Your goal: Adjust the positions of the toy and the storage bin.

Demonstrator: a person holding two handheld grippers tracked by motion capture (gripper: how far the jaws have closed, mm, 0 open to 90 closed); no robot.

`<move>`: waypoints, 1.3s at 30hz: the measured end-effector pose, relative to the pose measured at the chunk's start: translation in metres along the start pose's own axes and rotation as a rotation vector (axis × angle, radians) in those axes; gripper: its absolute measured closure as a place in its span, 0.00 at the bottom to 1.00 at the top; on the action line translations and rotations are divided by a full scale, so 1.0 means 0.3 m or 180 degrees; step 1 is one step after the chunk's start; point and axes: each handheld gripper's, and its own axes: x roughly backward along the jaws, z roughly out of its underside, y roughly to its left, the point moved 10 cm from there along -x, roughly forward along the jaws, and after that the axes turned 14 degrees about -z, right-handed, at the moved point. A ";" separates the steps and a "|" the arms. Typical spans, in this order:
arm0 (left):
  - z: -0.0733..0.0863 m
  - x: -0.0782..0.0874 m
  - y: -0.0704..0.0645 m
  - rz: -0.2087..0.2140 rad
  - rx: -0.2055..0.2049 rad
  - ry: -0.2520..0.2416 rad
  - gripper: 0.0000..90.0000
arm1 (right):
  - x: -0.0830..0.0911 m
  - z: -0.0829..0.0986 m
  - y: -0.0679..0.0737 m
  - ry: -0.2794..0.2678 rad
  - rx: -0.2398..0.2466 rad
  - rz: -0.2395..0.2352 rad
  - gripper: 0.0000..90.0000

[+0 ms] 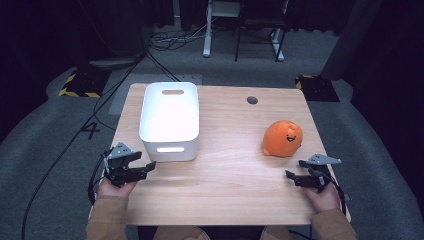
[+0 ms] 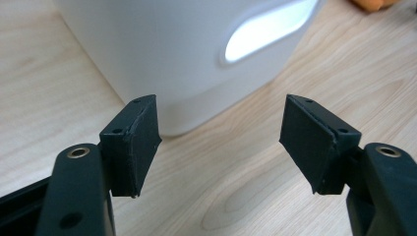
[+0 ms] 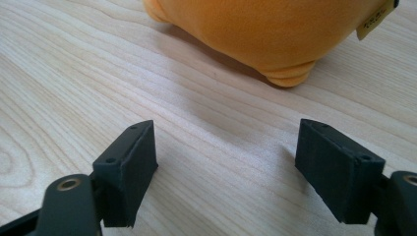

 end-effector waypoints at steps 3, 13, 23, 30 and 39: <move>-0.044 0.035 -0.001 0.0042 0.0046 -0.0093 0.35 | -0.001 -0.001 0.000 0.0000 0.0000 0.0000 0.26; -0.171 0.108 0.035 -0.0115 0.0179 -0.0473 0.40 | 0.000 0.000 -0.004 0.0012 0.0027 0.0010 0.26; -0.259 0.040 0.084 -0.0205 0.0323 -0.0386 0.40 | -0.001 -0.001 -0.004 0.0006 0.0021 0.0011 0.26; -0.267 -0.026 0.106 -0.0311 0.0317 -0.0355 0.39 | -0.001 -0.001 -0.004 0.0008 0.0020 0.0011 0.26; -0.233 -0.101 0.120 -0.0425 0.0188 -0.0103 0.45 | -0.001 -0.001 -0.004 0.0008 0.0017 0.0013 0.26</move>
